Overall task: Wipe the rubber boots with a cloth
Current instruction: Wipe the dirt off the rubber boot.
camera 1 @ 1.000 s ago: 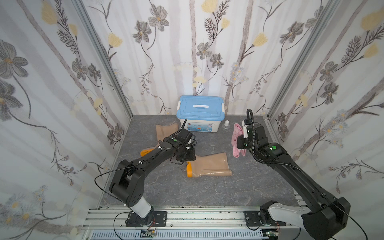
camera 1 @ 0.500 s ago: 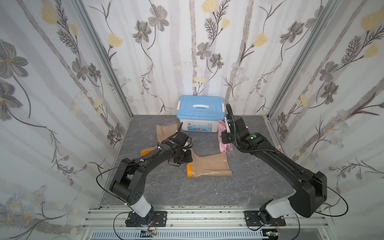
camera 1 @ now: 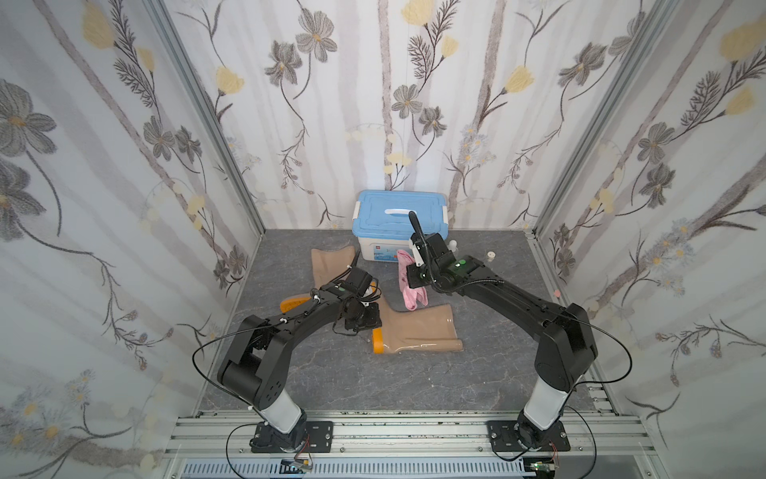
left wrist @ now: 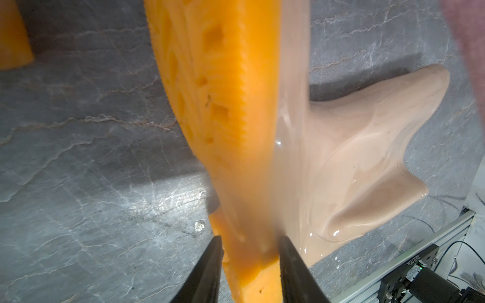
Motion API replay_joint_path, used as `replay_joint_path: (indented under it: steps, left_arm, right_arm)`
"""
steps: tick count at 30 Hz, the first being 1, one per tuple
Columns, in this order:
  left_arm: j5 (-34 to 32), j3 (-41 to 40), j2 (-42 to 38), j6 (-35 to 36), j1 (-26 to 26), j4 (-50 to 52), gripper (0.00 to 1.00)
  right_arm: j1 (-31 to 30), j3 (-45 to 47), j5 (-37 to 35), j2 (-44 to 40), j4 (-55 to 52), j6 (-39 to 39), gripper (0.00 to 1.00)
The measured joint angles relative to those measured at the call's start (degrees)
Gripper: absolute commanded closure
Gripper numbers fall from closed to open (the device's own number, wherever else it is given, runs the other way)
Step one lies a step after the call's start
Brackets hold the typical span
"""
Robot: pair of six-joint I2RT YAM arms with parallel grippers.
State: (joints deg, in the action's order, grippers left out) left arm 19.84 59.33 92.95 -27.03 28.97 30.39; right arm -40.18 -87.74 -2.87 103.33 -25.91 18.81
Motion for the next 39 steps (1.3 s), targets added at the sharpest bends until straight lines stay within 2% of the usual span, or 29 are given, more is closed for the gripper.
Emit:
replay_joint_path:
  steps: [10,17,26,34,39]
  left_arm:
    - [2.01,-2.29,-0.28,-0.5,-0.81,-3.34,0.63]
    - [3.65,-3.37,-0.44,-1.09,-1.75,-4.94,0.63]
    - [6.08,-3.89,-0.02,-1.44,-2.91,-6.16,0.63]
    - [7.17,-3.96,0.07,-1.42,-3.5,-6.19,0.63]
    - [7.72,-3.96,0.42,-1.36,-3.61,-6.43,0.63]
  right_arm:
    - [-3.48,-2.49,13.86,8.13,2.93,3.67,1.0]
    - [-3.67,-0.55,16.09,10.99,-2.75,2.34,1.0]
    - [0.0,3.15,8.09,11.65,-11.02,-2.29,1.0]
    - [7.56,10.58,-5.66,6.51,-18.12,-5.38,1.0]
    - [11.45,12.63,-10.47,2.29,-20.04,-6.05,1.0]
